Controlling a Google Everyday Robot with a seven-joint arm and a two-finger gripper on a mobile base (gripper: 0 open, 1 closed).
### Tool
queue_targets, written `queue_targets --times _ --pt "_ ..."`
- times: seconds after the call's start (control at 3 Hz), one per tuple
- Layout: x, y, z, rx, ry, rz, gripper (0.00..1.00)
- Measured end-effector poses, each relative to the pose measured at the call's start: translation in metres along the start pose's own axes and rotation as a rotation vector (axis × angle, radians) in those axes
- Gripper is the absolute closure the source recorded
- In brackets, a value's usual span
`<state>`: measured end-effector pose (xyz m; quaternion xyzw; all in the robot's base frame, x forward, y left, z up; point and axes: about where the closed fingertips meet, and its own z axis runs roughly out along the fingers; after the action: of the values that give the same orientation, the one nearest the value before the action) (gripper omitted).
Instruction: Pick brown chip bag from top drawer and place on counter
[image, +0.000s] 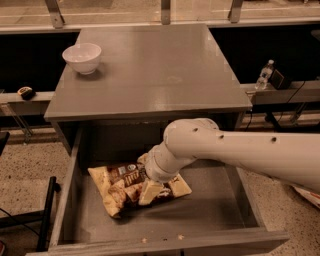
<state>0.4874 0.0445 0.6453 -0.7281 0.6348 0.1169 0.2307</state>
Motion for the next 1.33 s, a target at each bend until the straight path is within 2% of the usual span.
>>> queue_targets --times 0.33,0.67,1.0,1.33 --pt "-0.015 0.007 0.014 -0.043 -0.008 -0.013 0.49" --pt "-0.027 0.002 0.005 -0.073 -0.137 0.038 0.8" --pt "-0.012 -0.022 -0.046 -0.045 -0.211 0.111 1.0" --pt "0.014 -0.061 -0.094 -0.041 -0.193 0.144 1.0"
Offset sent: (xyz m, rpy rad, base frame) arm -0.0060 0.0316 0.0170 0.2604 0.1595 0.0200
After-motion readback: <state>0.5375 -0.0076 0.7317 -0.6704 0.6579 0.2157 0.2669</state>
